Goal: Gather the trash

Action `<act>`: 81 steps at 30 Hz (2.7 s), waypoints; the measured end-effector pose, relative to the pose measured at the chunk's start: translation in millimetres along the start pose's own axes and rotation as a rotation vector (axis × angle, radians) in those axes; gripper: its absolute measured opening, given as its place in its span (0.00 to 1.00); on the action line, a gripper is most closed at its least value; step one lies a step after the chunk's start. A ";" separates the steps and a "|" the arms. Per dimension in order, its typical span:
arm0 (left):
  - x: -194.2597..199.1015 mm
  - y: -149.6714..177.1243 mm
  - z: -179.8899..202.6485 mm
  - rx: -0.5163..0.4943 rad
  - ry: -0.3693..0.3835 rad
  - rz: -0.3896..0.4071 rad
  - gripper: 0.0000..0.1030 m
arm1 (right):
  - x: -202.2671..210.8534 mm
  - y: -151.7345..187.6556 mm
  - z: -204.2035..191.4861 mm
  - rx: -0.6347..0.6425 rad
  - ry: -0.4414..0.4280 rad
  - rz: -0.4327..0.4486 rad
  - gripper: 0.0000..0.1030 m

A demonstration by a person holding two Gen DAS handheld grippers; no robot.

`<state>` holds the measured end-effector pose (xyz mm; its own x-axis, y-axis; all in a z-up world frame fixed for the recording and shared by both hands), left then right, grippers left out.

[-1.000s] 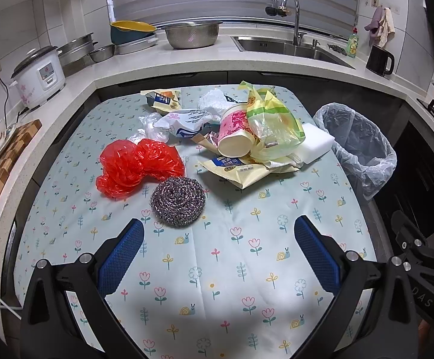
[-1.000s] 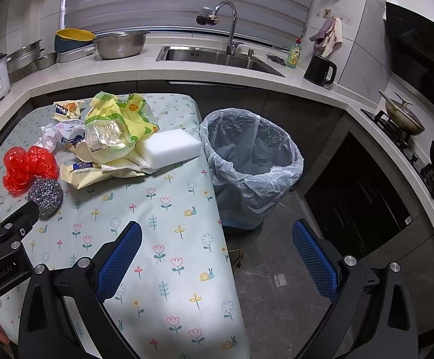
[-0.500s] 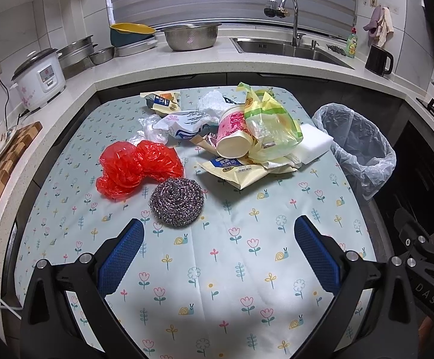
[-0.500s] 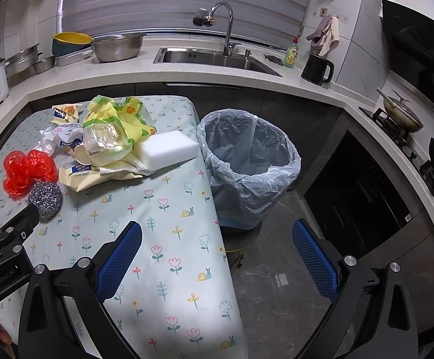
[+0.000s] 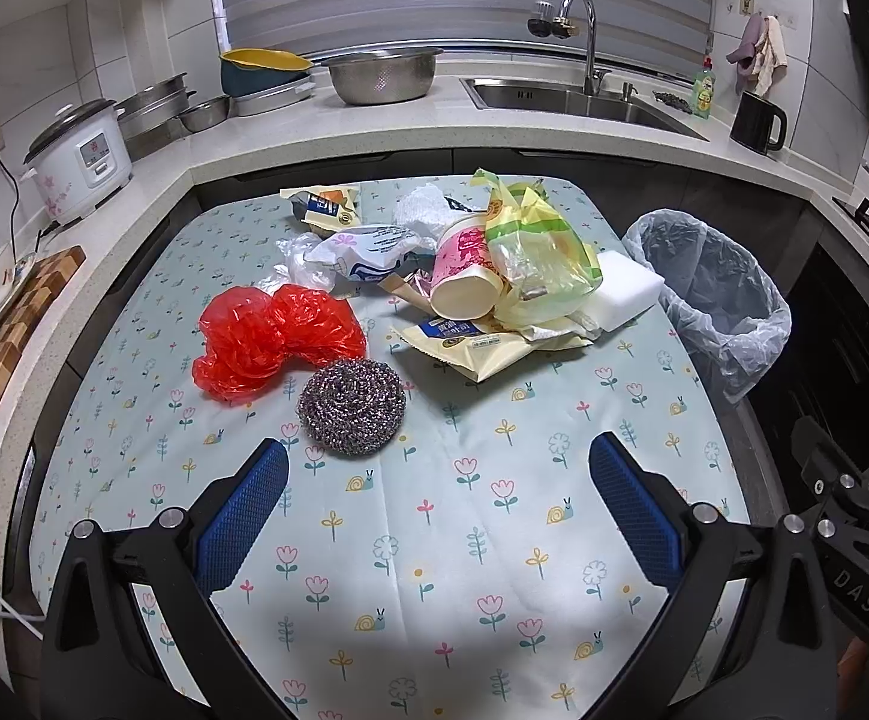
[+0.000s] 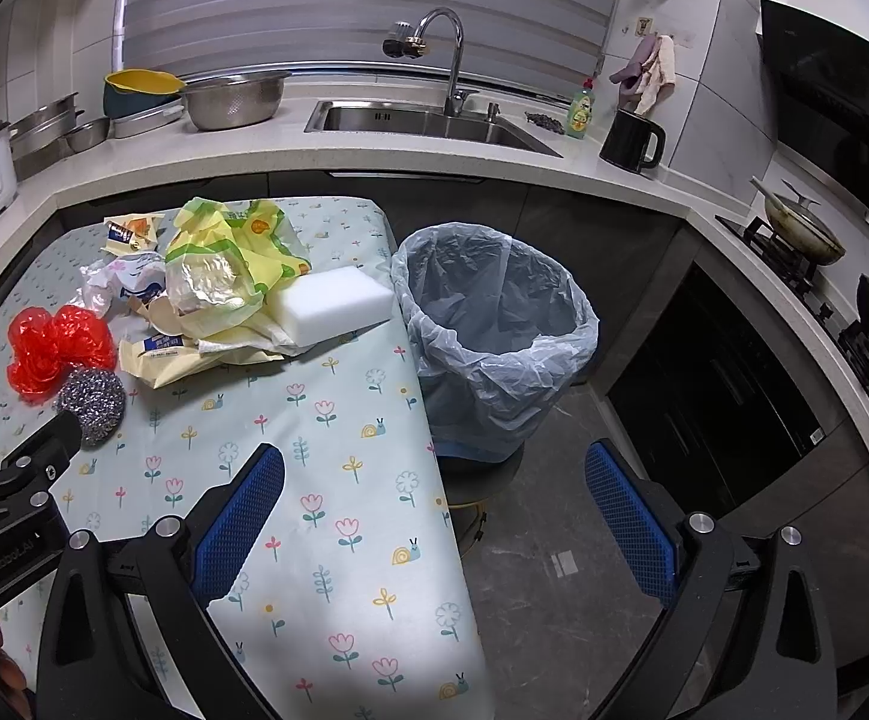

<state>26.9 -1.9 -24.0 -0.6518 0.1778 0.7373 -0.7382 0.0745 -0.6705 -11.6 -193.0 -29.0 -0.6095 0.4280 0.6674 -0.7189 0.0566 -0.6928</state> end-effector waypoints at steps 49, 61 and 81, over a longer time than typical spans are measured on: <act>-51.2 -17.7 -98.4 0.065 0.039 -0.061 0.93 | -46.7 -21.6 -73.8 -0.012 -0.038 -0.069 0.93; -116.5 -2.9 -94.7 0.052 0.086 -0.185 0.93 | -87.6 -31.7 -101.0 0.002 -0.034 -0.118 0.93; -134.4 -22.3 -89.3 0.064 0.127 -0.188 0.65 | -160.3 -59.0 -105.9 -0.149 -0.143 -0.200 0.60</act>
<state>146.5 60.1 -115.6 -0.4778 0.2890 0.8296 -0.8566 0.0563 -0.5130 163.9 -169.4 -124.1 -0.5091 0.2641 0.8192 -0.7791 0.2631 -0.5690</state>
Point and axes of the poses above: each gripper's, at about its wrist camera, not at the fingertips, and x roughly against the way its jaws point, z to its right, y to its underside, the point moved 4 cm from there along -x, roughly the way its jaws point, and after that the axes turned 9 degrees about y, right-handed, at the moved point
